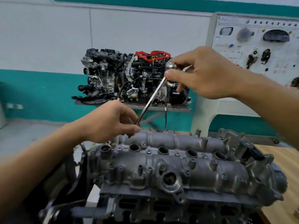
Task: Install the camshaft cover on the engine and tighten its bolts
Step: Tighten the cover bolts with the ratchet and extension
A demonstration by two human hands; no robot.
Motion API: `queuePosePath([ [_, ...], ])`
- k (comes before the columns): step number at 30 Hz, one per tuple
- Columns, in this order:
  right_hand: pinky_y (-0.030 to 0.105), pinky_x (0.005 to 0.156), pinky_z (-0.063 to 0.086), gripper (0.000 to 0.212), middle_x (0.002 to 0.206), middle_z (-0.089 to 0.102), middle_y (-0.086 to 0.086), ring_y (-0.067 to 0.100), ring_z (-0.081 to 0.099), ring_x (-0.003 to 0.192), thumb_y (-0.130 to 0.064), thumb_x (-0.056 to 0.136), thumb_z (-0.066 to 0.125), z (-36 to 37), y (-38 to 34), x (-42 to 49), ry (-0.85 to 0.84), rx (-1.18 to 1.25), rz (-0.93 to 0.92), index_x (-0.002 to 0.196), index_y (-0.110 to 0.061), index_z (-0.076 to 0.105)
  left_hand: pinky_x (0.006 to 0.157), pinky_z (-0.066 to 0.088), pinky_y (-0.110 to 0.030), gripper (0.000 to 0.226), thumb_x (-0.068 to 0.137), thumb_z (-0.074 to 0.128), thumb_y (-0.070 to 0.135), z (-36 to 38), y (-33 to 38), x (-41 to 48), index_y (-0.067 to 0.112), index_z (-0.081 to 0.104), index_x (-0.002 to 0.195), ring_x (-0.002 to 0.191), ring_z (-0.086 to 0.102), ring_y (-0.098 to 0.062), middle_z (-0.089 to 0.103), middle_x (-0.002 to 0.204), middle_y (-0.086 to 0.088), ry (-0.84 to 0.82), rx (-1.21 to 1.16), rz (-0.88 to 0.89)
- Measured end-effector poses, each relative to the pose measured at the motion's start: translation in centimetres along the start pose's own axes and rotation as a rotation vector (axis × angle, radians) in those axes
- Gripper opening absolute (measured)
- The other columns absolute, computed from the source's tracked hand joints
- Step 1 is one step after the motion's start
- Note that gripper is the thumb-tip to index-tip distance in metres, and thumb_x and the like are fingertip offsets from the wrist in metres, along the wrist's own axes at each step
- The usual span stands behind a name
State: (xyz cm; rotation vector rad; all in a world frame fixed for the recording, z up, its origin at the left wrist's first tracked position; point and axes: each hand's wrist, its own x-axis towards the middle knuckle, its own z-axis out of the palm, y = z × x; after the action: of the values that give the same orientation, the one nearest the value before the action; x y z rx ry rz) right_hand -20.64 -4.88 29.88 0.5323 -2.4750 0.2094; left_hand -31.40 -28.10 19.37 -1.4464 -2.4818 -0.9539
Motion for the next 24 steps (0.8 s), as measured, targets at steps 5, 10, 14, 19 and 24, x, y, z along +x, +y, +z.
queuePosePath([
  [5,0.041,0.061,0.047,0.032,0.068,0.064,0.003,0.021,0.056,0.059,-0.04,0.099,0.055,2.1,-6.9,2.5,-0.024,0.022,-0.169,0.091,-0.012,0.07,0.048,0.039,-0.026,0.016,0.086,0.076,0.031,0.9,-0.6,-6.2,0.017,0.07,0.08,0.051,0.048,-0.011,0.064,0.057,-0.002,0.084,-0.147,-0.066],
  [10,0.041,0.063,0.048,0.03,0.071,0.065,0.007,0.023,0.056,0.061,-0.04,0.098,0.057,2.4,-9.3,4.0,0.014,0.017,-0.199,0.094,-0.015,0.073,0.046,0.038,-0.024,0.013,0.088,0.076,0.029,1.4,0.0,-7.6,0.02,0.07,0.08,0.048,0.046,-0.012,0.061,0.056,-0.005,0.192,-0.163,-0.06],
  [14,0.041,0.063,0.049,0.028,0.07,0.067,0.007,0.024,0.058,0.061,-0.038,0.098,0.058,3.3,-9.3,3.8,-0.001,0.064,-0.169,0.089,-0.016,0.072,0.053,0.046,-0.035,0.012,0.088,0.075,0.027,1.3,-0.2,-8.2,0.02,0.069,0.08,0.053,0.05,-0.018,0.068,0.067,-0.011,0.196,-0.17,-0.106],
  [19,0.037,0.061,0.043,0.036,0.063,0.06,0.01,0.017,0.046,0.053,-0.035,0.099,0.057,4.0,-9.3,3.7,-0.008,0.044,-0.154,0.081,-0.005,0.066,0.07,0.056,-0.047,0.016,0.087,0.075,0.031,1.7,-0.3,-8.7,0.016,0.07,0.086,0.076,0.07,-0.032,0.075,0.08,-0.011,0.185,-0.143,-0.128],
  [24,0.018,0.059,0.039,0.031,0.074,0.066,-0.01,0.002,0.054,0.06,-0.037,0.099,0.057,4.0,-8.9,3.3,-0.01,0.026,-0.158,0.104,-0.011,0.072,0.071,0.054,-0.032,0.013,0.085,0.077,0.028,1.9,-0.2,-8.7,0.016,0.073,0.086,0.08,0.072,-0.021,0.076,0.079,-0.002,0.229,-0.106,-0.116],
])
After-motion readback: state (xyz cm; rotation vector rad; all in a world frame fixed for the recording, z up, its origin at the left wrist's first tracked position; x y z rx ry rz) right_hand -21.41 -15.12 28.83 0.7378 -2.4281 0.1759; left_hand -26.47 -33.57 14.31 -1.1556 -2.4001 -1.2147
